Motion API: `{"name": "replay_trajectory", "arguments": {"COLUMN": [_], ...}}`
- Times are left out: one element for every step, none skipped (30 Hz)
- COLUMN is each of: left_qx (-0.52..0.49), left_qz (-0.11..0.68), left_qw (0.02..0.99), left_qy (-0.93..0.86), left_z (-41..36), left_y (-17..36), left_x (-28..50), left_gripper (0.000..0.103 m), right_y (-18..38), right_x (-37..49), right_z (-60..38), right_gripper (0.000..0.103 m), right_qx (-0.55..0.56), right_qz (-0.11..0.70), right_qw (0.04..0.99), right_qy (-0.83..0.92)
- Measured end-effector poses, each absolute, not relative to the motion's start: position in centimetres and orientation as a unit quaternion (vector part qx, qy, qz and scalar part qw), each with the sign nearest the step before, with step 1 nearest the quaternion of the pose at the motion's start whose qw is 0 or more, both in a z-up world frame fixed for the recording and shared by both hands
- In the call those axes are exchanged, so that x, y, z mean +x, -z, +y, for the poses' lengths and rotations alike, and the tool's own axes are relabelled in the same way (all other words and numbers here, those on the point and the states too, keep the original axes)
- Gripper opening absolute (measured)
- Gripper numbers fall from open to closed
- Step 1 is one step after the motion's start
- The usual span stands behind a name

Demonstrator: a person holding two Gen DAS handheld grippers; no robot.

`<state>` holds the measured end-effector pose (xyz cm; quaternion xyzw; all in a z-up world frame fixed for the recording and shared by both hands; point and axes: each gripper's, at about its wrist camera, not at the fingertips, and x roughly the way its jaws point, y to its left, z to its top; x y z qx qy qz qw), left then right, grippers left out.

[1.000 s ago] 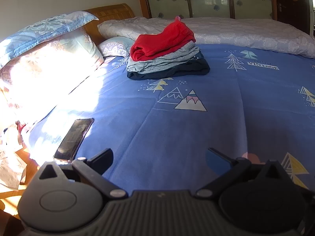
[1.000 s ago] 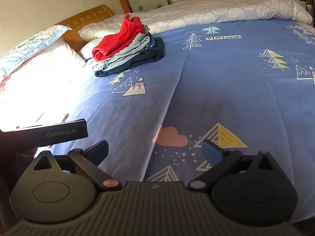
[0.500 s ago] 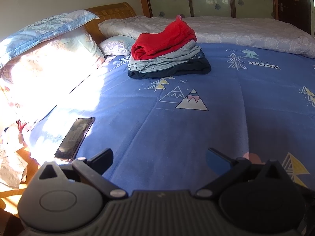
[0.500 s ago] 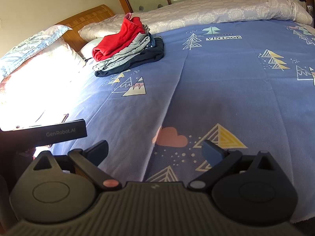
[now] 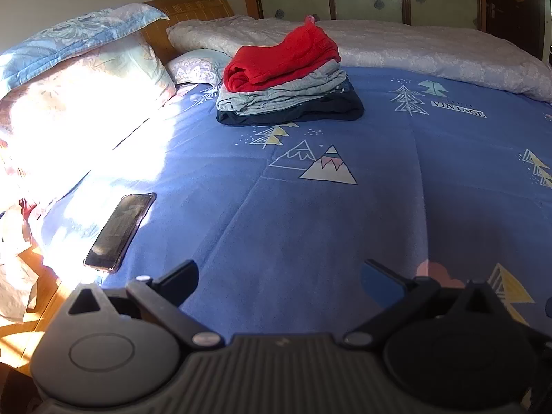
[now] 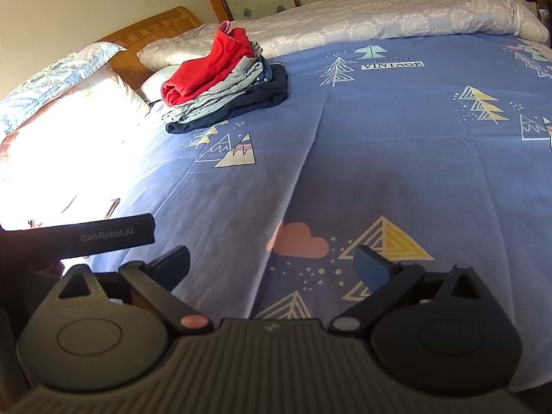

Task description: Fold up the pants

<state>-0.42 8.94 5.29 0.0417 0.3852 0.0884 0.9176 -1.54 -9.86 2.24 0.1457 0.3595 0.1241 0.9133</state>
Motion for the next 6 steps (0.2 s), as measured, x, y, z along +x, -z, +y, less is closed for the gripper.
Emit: {"name": "replay_trajectory", "arguments": {"left_qx": [0.041,0.042,0.043,0.043,0.042,0.041], "left_qz": [0.386,0.386,0.386,0.387,0.387,0.388], "left_qw": [0.918,0.918,0.918,0.917,0.917,0.917], "left_qy": [-0.087,-0.085,-0.084,-0.083,-0.083,-0.081], "left_z": [9.0,9.01,8.98,8.95,8.95,8.95], "left_y": [-5.27,-5.25,-5.22,-5.21,-5.22,-5.25], "left_x": [-0.3,-0.26,-0.27,-0.27,-0.3,-0.31], "left_gripper": [0.103,0.103,0.103,0.103,0.103,0.103], "right_y": [-2.25,-2.25,-2.25,-2.26,-2.26,-2.26], "right_x": [-1.55,-1.54,-1.55,-1.55,-1.55,-1.55], "right_z": [-9.81,-9.83,-9.82,-9.83,-9.83,-9.84], "right_gripper": [0.102,0.102,0.102,0.102,0.102,0.102], "right_qx": [0.146,0.146,0.146,0.146,0.146,0.146], "right_qz": [0.359,0.359,0.359,0.359,0.359,0.359], "right_qw": [0.913,0.913,0.913,0.913,0.913,0.913], "right_qy": [-0.124,-0.124,-0.124,-0.124,-0.124,-0.124]}}
